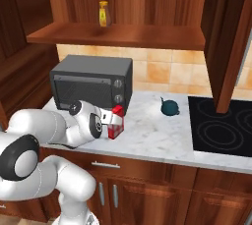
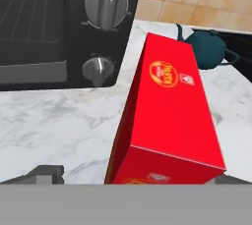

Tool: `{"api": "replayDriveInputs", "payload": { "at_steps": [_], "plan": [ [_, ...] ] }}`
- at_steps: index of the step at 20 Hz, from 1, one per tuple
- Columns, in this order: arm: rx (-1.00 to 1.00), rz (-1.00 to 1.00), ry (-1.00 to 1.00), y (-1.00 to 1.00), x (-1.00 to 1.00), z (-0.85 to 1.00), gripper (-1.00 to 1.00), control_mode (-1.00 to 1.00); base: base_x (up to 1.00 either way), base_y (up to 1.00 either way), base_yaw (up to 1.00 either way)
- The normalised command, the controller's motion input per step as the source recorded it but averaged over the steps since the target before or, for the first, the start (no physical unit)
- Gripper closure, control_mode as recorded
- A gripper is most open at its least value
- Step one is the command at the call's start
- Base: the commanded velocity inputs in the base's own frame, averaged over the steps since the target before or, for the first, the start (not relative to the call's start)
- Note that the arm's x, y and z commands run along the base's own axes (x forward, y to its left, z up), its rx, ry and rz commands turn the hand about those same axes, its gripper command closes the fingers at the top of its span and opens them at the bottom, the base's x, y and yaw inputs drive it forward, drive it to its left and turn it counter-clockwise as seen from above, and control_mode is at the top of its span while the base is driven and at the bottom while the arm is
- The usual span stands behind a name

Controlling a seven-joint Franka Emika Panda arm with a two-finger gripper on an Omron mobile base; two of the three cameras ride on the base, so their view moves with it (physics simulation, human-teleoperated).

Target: Pick the bar and boxed food from the counter and place them in the cabinets closest to them.

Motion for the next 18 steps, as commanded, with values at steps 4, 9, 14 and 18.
{"api": "replayDriveInputs", "payload": {
  "at_steps": [4,9,14,18],
  "plan": [
    [0.0,0.0,-0.01,0.0,0.06,-0.03,-1.0,-1.0,0.0,0.0,0.0],
    [-0.01,0.0,-0.02,0.0,0.07,-0.04,-1.0,-1.0,0.0,0.0,0.0],
    [0.0,0.0,-0.01,0.0,0.01,-0.01,-1.0,-1.0,0.0,0.0,0.0],
    [0.0,0.0,0.0,0.0,0.0,0.0,1.0,-1.0,0.0,0.0,0.0]
  ]
}}
